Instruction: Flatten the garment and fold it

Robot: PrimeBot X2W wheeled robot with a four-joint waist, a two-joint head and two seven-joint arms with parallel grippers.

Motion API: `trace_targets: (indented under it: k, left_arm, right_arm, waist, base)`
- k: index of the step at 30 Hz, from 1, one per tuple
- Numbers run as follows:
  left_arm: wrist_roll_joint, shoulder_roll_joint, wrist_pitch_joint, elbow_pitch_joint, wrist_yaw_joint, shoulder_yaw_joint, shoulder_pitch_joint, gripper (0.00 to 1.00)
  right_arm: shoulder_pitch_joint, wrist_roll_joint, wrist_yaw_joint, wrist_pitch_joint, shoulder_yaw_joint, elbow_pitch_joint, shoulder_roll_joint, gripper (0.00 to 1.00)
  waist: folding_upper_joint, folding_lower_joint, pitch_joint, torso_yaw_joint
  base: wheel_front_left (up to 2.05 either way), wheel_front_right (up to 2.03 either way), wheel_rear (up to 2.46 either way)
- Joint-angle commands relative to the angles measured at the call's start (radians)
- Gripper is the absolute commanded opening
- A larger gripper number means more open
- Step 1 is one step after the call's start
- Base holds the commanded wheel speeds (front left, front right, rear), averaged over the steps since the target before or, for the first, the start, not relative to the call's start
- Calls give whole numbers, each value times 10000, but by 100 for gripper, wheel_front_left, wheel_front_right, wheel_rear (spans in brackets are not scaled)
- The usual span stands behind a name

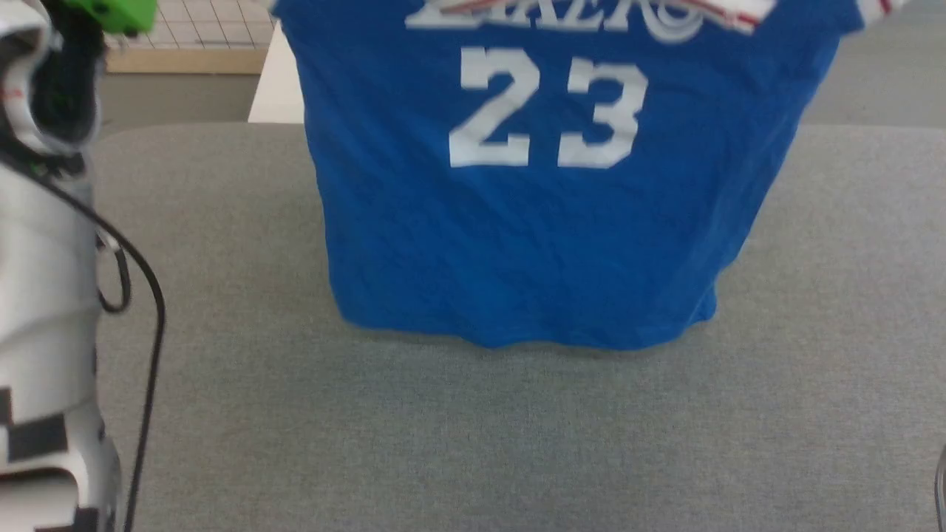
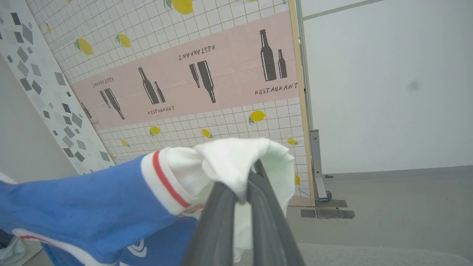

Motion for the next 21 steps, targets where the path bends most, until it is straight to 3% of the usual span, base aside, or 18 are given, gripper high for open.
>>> trace_targets:
  k: [1,12,21]
  left_arm:
    - [151,102,-2,225,-61,-65,-546,0]
    - [949,515,84,2169,-29,-452,-4116,0]
    - [1333,754,-698,3267,82,-436,-5591,0]
  right_arm:
    - [-593,-203,-13,-50,47,248,81,0]
    - [-5006,-2297,-13,-981,570,2674,648,0]
    - [-7044,-3453,-13,-1961,305,4330,1119,0]
  waist:
    - [-1,0,738,-90]
    - [-1,0,3329,-288]
    - [-1,0,4675,-329]
  base:
    - [0,0,0]
    - [0,0,0]
    - [0,0,0]
